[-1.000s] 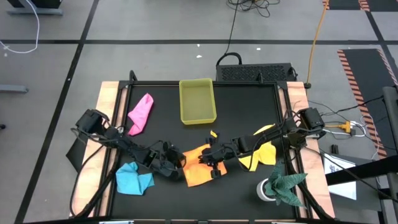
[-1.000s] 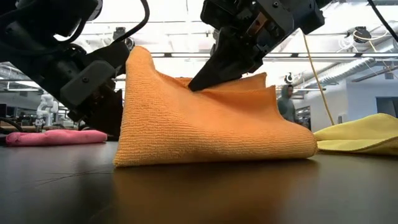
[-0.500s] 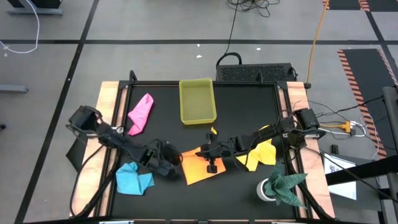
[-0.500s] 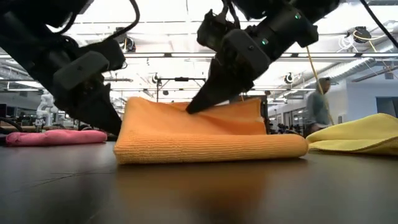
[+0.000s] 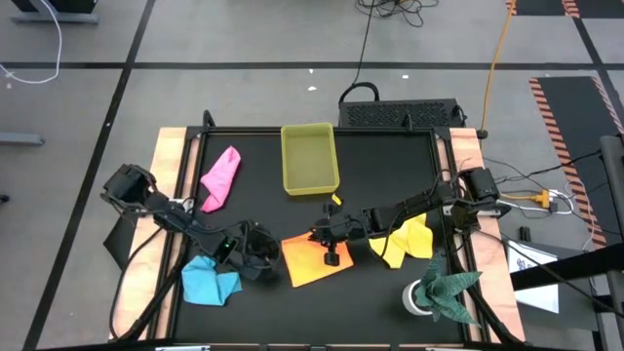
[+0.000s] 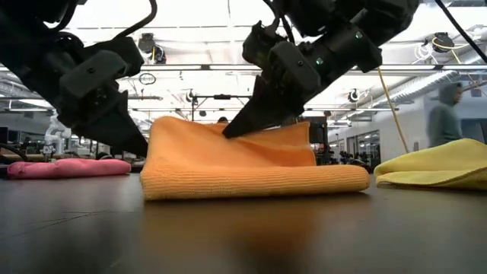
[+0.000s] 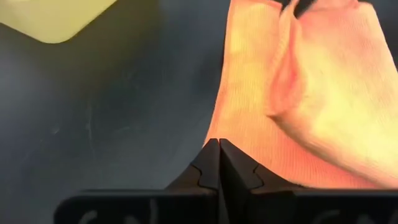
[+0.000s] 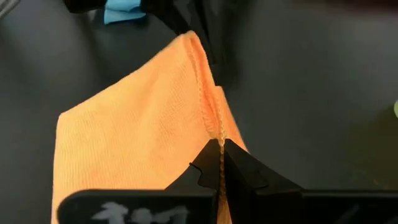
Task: Fold microfiber towels
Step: Fold the orange towel
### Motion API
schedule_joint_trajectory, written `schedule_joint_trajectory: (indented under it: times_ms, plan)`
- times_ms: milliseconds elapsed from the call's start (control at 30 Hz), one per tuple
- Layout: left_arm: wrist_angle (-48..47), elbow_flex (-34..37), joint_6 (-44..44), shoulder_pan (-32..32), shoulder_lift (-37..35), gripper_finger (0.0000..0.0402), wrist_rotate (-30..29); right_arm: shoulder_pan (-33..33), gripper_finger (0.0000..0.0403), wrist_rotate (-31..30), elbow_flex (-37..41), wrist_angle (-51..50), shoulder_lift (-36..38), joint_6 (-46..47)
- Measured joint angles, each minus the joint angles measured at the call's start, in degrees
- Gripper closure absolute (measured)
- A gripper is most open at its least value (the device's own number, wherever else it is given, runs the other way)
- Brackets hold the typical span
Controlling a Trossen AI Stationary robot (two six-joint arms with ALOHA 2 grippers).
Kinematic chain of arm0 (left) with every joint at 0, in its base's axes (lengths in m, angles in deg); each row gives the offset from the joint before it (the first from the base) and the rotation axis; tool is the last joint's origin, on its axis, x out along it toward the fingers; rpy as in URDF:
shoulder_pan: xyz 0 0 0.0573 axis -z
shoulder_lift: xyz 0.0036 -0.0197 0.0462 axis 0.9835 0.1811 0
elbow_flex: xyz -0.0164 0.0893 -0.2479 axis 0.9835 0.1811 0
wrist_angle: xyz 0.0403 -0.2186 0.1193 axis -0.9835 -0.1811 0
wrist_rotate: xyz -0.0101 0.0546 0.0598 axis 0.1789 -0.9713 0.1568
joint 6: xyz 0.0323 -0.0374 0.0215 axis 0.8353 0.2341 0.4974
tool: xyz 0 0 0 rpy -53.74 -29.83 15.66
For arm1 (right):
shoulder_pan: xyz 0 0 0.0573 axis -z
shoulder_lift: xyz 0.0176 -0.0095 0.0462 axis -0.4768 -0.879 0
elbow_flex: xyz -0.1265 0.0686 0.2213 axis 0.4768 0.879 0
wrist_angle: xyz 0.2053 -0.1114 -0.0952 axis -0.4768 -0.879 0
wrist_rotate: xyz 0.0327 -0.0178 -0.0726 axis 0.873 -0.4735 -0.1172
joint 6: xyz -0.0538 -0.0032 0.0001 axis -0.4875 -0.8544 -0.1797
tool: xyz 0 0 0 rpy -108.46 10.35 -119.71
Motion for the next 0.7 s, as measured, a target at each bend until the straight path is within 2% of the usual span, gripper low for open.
schedule_joint_trajectory:
  times_ms: [167,367,500,700]
  plan:
    - [2.76,0.00,1.66,0.20,0.00,0.0382,-1.40,0.51,0.0401,0.06,2.12,5.24,-0.93,0.01]
    - [9.62,0.00,7.18,0.89,0.00,0.0398,-3.44,1.17,0.0401,0.17,2.24,7.41,-4.28,0.01]
    - [13.23,0.00,9.45,1.30,0.00,0.0387,-3.80,1.84,0.0401,0.09,2.23,8.94,-6.00,0.03]
    - [13.83,-0.01,9.69,1.32,0.00,0.0381,-3.80,2.30,0.0401,0.00,2.23,9.68,-6.66,0.02]
